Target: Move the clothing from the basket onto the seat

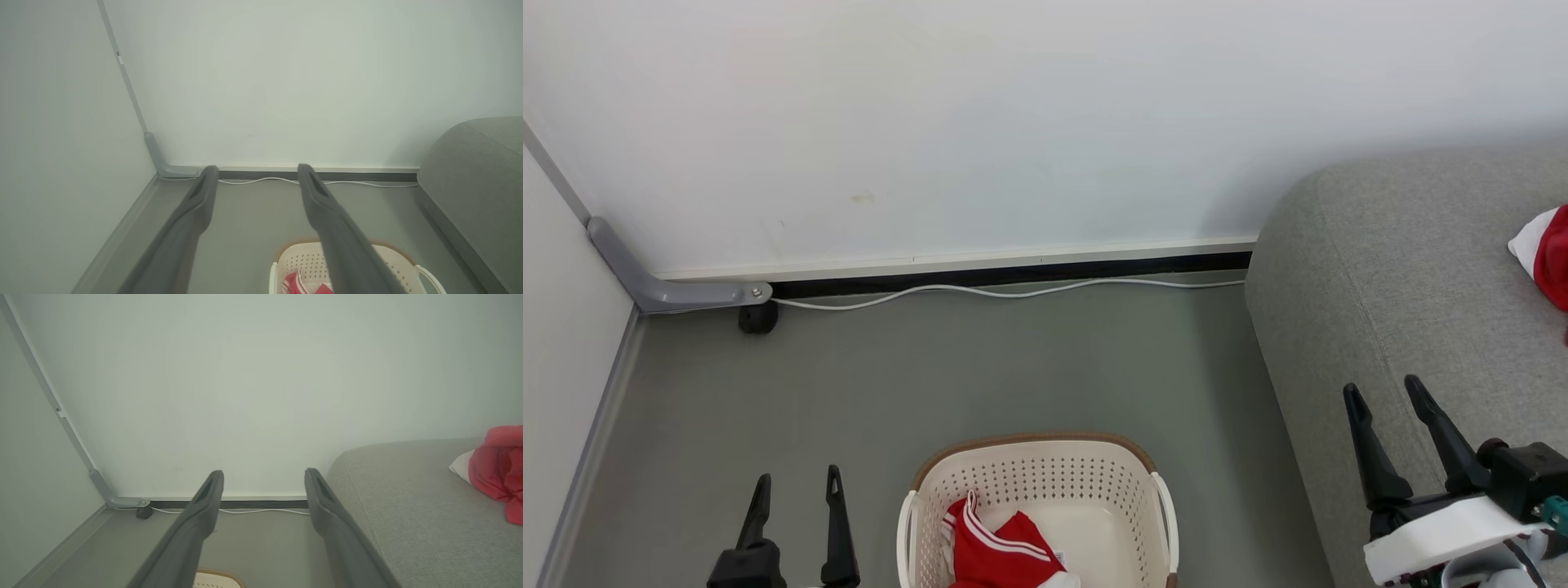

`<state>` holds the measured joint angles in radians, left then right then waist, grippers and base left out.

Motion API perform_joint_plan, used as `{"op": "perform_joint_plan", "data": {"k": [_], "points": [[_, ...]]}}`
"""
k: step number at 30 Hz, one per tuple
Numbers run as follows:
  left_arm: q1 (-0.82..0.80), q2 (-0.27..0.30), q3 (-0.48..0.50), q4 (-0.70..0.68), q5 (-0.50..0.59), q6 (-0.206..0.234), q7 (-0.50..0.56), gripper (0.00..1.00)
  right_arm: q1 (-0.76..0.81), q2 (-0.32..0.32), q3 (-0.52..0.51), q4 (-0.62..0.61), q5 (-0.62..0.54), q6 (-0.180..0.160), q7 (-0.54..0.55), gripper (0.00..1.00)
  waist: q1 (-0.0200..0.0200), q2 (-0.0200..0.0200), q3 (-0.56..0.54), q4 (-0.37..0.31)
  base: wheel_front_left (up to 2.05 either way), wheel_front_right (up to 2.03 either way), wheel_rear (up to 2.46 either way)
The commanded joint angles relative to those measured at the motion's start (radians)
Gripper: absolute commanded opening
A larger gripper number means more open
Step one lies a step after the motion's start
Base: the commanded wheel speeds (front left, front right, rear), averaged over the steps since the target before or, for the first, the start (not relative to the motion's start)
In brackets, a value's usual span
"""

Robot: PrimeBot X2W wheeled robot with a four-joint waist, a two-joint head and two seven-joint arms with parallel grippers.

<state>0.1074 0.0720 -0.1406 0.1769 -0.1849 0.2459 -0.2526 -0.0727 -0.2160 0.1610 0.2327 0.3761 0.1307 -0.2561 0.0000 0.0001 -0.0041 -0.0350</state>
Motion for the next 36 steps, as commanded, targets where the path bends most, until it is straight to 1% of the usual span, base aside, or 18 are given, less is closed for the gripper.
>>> {"op": "perform_joint_plan", "data": {"k": [1, 12, 20, 26, 35, 36], "points": [[-0.021, 0.0, 0.038, -0.031, 0.007, -0.005, -0.009, 1.0, -0.01, -0.011, 0.011, -0.021, -0.005, 0.0, -0.006, 1.0, 0.0, -0.0001, -0.001, 0.001, 0.0, 0.0, 0.0], [0.01, -0.017, 0.053, -0.036, 0.015, -0.013, -0.009, 1.0, -0.009, -0.001, 0.004, -0.021, -0.009, 0.0, -0.006, 1.0, 0.0, -0.0001, 0.004, 0.003, 0.0, 0.0, 0.0], [0.003, -0.021, 0.028, -0.021, 0.015, -0.017, -0.009, 1.0, -0.017, -0.002, 0.011, -0.03, -0.006, 0.0, -0.006, 1.0, 0.0, -0.0001, 0.024, -0.014, 0.0, 0.0, 0.0], [-0.033, -0.021, -0.019, 0.016, -0.021, -0.028, -0.009, 1.0, -0.038, -0.015, 0.008, -0.054, 0.008, 0.0, -0.006, 1.0, 0.0, -0.0001, 0.081, -0.025, 0.0, 0.0, 0.0], [-0.155, -0.022, -0.131, 0.123, -0.073, -0.029, -0.009, 1.0, -0.116, -0.059, 0.02, -0.102, 0.045, 0.0, -0.006, 1.0, 0.0, -0.0001, 0.241, -0.037, 0.0, 0.0, 0.0], [-0.155, -0.022, -0.131, 0.123, -0.073, -0.029, -0.009, 1.0, -0.116, -0.059, 0.02, -0.102, 0.045, 0.0, -0.006, 1.0, 0.0, -0.0001, 0.241, -0.037, 0.0, 0.0, 0.0]]}}
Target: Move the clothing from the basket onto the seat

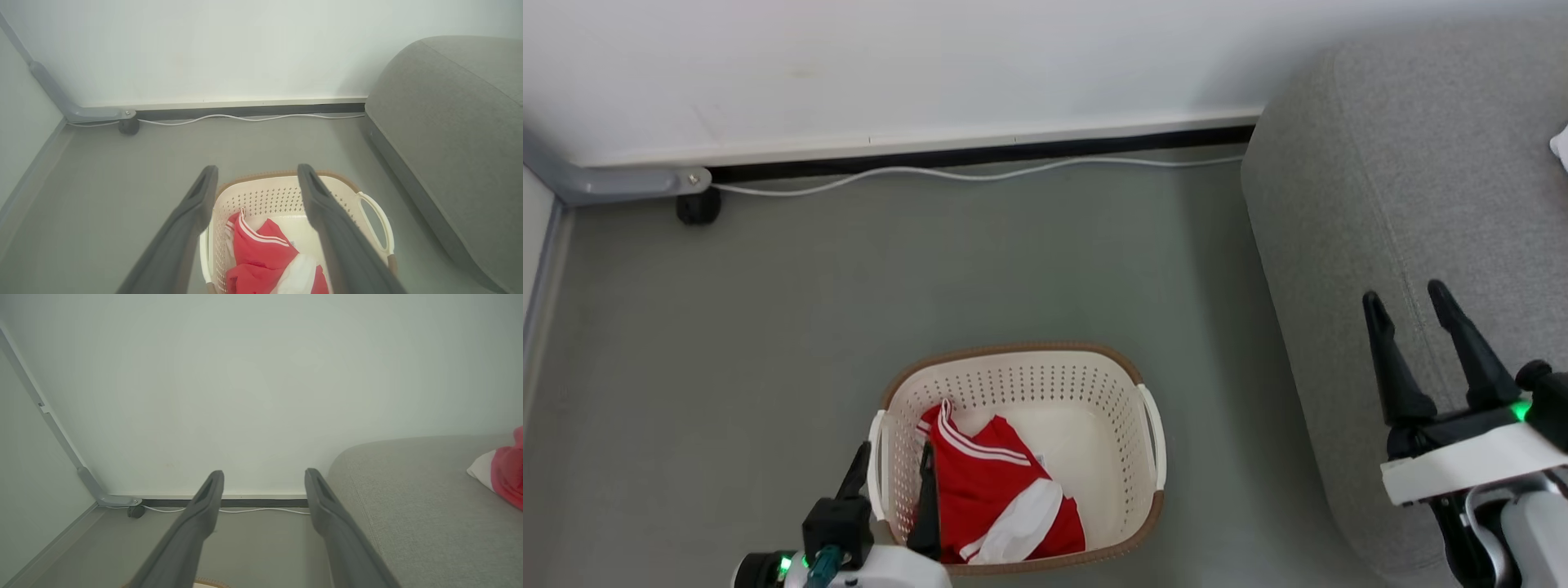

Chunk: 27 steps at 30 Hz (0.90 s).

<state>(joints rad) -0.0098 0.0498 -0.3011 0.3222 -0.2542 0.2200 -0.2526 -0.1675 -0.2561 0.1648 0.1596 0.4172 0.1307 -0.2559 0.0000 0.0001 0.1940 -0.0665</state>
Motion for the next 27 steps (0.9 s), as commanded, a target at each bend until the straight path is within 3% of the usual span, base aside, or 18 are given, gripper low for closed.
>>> {"op": "perform_joint_plan", "data": {"k": [1, 13, 22, 27], "points": [[-0.057, 0.001, 0.015, -0.01, -0.013, -0.001, -0.009, 1.0, -0.034, -0.025, 0.018, -0.036, 0.008, 0.0, -0.006, 1.0, 0.0, -0.0001, 0.064, -0.006, 0.0, 0.0, 0.0], [-0.331, 0.001, -0.185, 0.277, -0.122, -0.033, -0.009, 1.0, -0.181, -0.089, 0.057, -0.124, 0.067, 0.0, -0.006, 1.0, 0.0, -0.0001, 0.312, -0.041, 0.0, 0.0, 0.0], [-0.537, 0.001, -0.32, 0.548, -0.236, -0.111, -0.004, 1.0, -0.227, -0.086, 0.07, -0.151, 0.099, 0.0, -0.006, 1.0, 0.0, -0.0001, 0.424, -0.105, 0.0, 0.0, 0.0], [-0.645, 0.001, -0.404, 0.664, -0.294, -0.154, 0.066, 1.0, -0.245, -0.091, 0.062, -0.168, 0.107, 0.0, -0.006, 1.0, 0.0, -0.0001, 0.489, -0.134, 0.0, 0.0, 0.0]]}}
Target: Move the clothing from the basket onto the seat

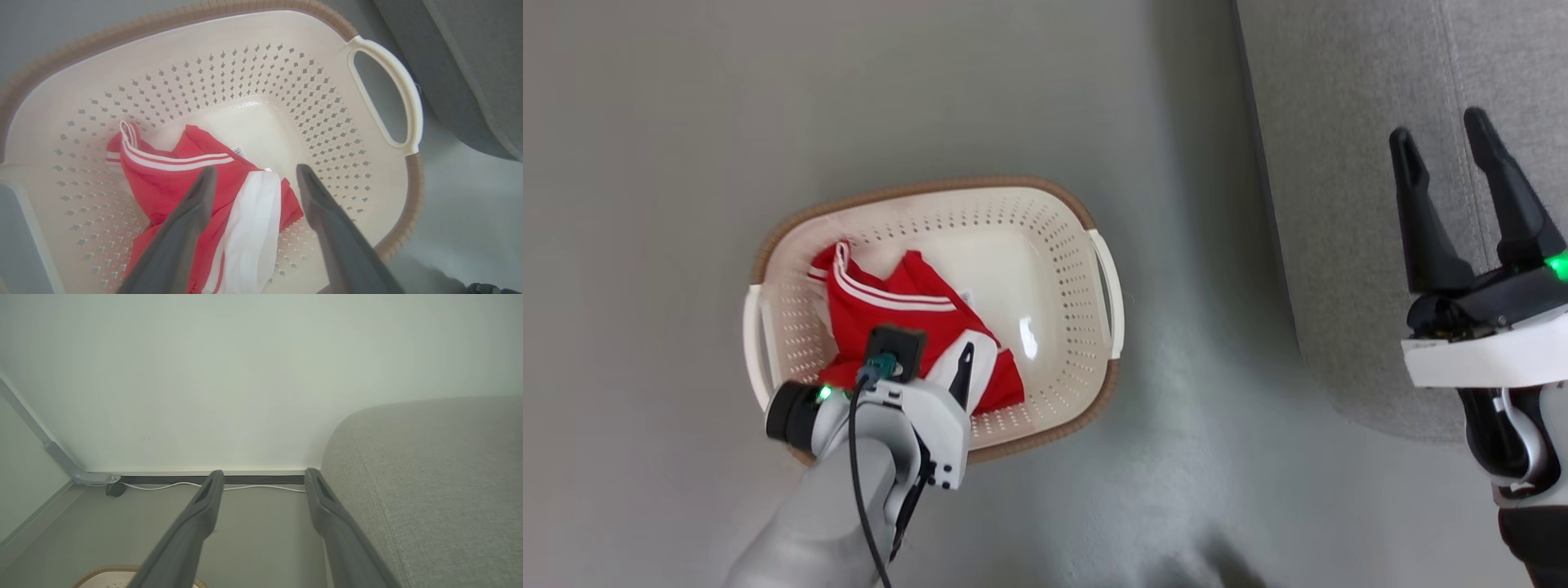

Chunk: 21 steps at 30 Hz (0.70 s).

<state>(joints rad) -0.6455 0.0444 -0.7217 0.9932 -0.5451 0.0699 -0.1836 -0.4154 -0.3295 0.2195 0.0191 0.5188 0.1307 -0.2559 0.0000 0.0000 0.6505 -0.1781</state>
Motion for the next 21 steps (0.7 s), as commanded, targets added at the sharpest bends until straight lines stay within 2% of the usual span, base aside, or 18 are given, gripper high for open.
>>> {"op": "perform_joint_plan", "data": {"k": [1, 11, 16, 21], "points": [[-0.03, 0.006, -0.001, 0.008, -0.012, -0.01, 0.012, 1.0, -0.002, -0.019, 0.007, -0.033, 0.008, 0.0, -0.006, 1.0, 0.0, 0.0, 0.047, -0.027, 0.0, 0.0, 0.0], [-0.174, 0.006, -0.156, 0.095, -0.088, -0.068, 0.163, 1.0, -0.074, -0.015, 0.026, -0.077, 0.014, 0.0, -0.006, 1.0, 0.0, 0.0, 0.173, -0.074, 0.0, 0.0, 0.0], [-0.218, 0.006, -0.206, 0.124, -0.128, -0.114, 0.225, 1.0, -0.096, -0.011, 0.032, -0.082, 0.018, 0.0, -0.006, 1.0, 0.0, 0.0, 0.215, -0.088, 0.0, 0.0, 0.0], [-0.256, 0.006, -0.239, 0.159, -0.141, -0.128, 0.265, 1.0, -0.105, -0.006, 0.037, -0.083, 0.022, 0.0, -0.006, 1.0, 0.0, 0.0, 0.244, -0.101, 0.0, 0.0, 0.0]]}}
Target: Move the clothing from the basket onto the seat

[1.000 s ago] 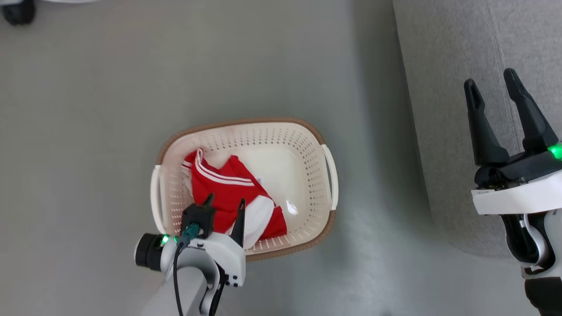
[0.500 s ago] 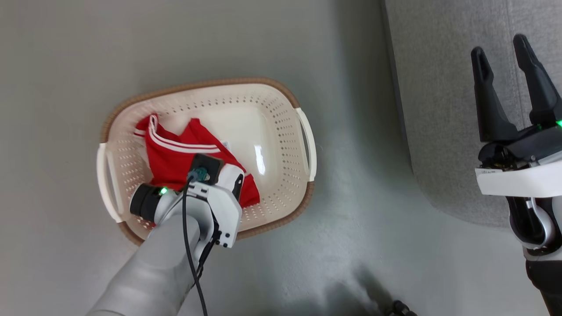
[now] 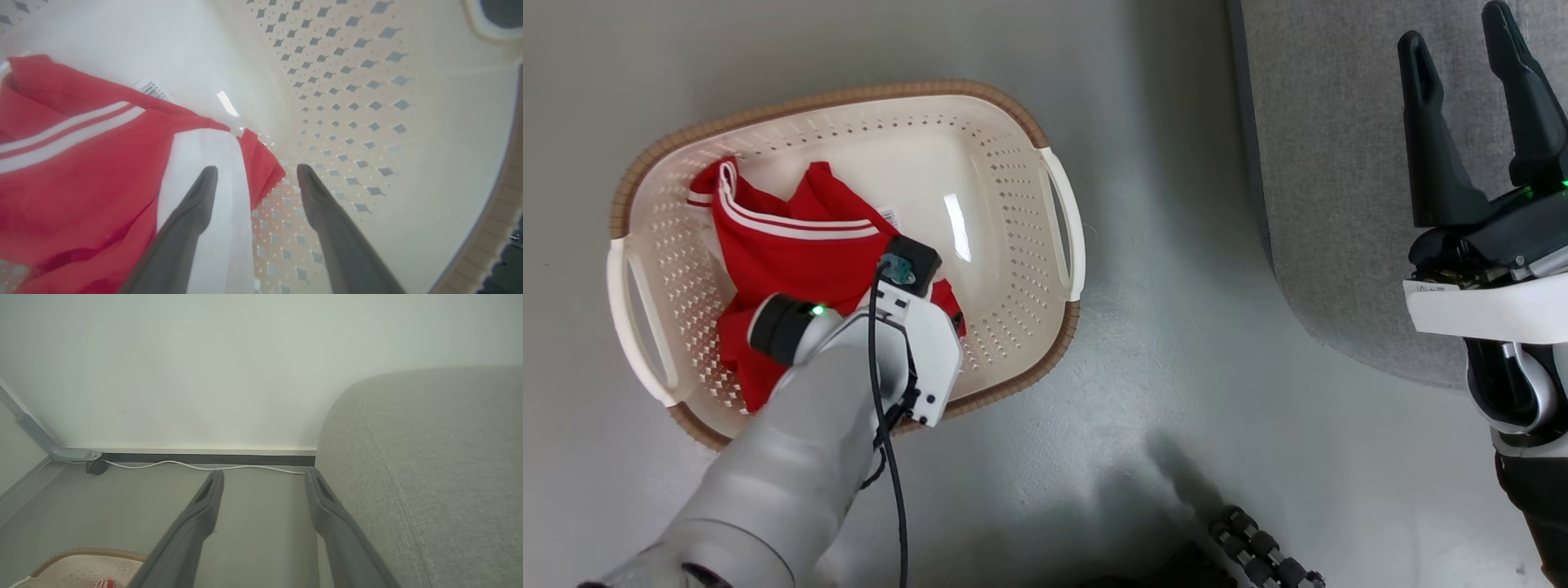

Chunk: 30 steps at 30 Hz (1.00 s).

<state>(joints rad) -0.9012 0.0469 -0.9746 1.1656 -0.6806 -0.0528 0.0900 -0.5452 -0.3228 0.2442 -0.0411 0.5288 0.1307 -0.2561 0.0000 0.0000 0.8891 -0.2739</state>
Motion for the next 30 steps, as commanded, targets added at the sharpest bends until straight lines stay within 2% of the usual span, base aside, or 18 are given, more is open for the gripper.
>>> {"op": "perform_joint_plan", "data": {"k": [1, 12, 18, 19, 21, 22, 30], "points": [[-0.009, 0.003, 0.008, -0.003, -0.008, -0.005, 0.001, 1.0, 0.023, -0.012, 0.013, -0.024, 0.012, 0.0, -0.006, 1.0, 0.0, 0.0, 0.013, -0.009, 0.0, 0.0, 0.0], [-0.102, 0.003, -0.111, 0.078, 0.058, 0.052, 0.09, 1.0, -0.003, -0.008, 0.004, -0.04, 0.016, 0.0, -0.006, 1.0, 0.0, 0.0, 0.095, -0.042, 0.0, 0.0, 0.0], [-0.12, 0.003, -0.161, 0.088, 0.082, 0.077, 0.122, 1.0, -0.003, -0.011, -0.007, -0.046, 0.015, 0.0, -0.006, 1.0, 0.0, 0.0, 0.108, -0.039, 0.0, 0.0, 0.0], [-0.121, 0.003, -0.165, 0.087, 0.082, 0.081, 0.127, 0.92, -0.002, -0.011, -0.008, -0.047, 0.014, 0.0, -0.006, 1.0, 0.0, 0.0, 0.109, -0.038, 0.0, 0.0, 0.0], [-0.123, 0.003, -0.176, 0.087, 0.083, 0.086, 0.133, 0.25, -0.004, -0.01, -0.009, -0.047, 0.013, 0.0, -0.006, 1.0, 0.0, 0.0, 0.11, -0.037, 0.0, 0.0, 0.0], [-0.123, 0.003, -0.177, 0.086, 0.081, 0.09, 0.131, 0.0, -0.006, -0.009, -0.009, -0.046, 0.012, 0.0, -0.006, 1.0, 0.0, 0.0, 0.11, -0.036, 0.0, 0.0, 0.0], [-0.111, 0.003, -0.171, 0.07, 0.05, 0.123, 0.047, 0.0, -0.013, -0.005, -0.013, -0.032, 0.012, 0.0, -0.006, 1.0, 0.0, 0.0, 0.061, -0.025, 0.0, 0.0, 0.0]]}}
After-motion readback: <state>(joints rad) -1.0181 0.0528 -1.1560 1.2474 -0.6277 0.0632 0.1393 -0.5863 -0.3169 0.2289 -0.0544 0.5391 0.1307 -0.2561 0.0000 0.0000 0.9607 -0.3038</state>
